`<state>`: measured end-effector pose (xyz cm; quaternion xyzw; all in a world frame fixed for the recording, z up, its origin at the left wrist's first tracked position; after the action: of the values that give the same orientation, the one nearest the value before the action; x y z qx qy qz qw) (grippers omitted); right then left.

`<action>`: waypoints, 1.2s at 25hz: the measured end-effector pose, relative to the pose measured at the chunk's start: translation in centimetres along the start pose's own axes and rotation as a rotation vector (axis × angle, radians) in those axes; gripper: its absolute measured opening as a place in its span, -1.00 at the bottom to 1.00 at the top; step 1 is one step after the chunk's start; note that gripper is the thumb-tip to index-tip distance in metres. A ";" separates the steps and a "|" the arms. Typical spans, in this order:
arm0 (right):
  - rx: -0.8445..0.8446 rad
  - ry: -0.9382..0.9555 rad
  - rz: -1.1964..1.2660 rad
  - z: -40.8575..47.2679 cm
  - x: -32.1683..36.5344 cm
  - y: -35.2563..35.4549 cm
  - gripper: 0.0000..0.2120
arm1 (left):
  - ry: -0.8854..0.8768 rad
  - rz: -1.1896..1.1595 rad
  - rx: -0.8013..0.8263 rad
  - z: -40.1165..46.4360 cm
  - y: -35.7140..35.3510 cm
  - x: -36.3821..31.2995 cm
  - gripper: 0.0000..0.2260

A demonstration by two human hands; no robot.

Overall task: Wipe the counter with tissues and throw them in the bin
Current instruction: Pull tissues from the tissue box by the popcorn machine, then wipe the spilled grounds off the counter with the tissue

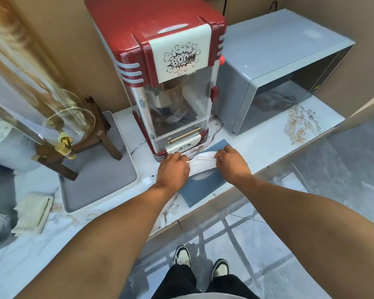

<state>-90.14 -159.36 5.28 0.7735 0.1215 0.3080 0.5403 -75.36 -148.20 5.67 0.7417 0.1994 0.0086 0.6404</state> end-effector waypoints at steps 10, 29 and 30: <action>0.130 0.355 -0.081 -3.7 11.8 -1.0 -0.79 | 0.374 -0.029 -0.130 -11.7 3.3 5.6 -0.73; 0.307 0.874 -0.126 -23.8 41.5 -16.0 -0.84 | 0.845 -0.125 -0.270 -49.4 2.3 22.6 -0.75; 0.309 0.876 -0.130 -24.7 42.7 -16.8 -0.84 | 0.848 -0.119 -0.270 -50.8 2.4 23.5 -0.75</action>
<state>-69.42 -111.82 10.33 0.6328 0.4309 0.5494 0.3348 -66.66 -93.17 11.35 0.5695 0.4835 0.3010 0.5927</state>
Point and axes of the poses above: each hand's wrist, its own z-axis towards the middle knuckle, its own y-axis out of the back of the hand, x = y × z, the point moved 7 cm from there along z, towards the middle knuckle, and after that the axes turned 7 degrees about x, right-handed, at the moved point
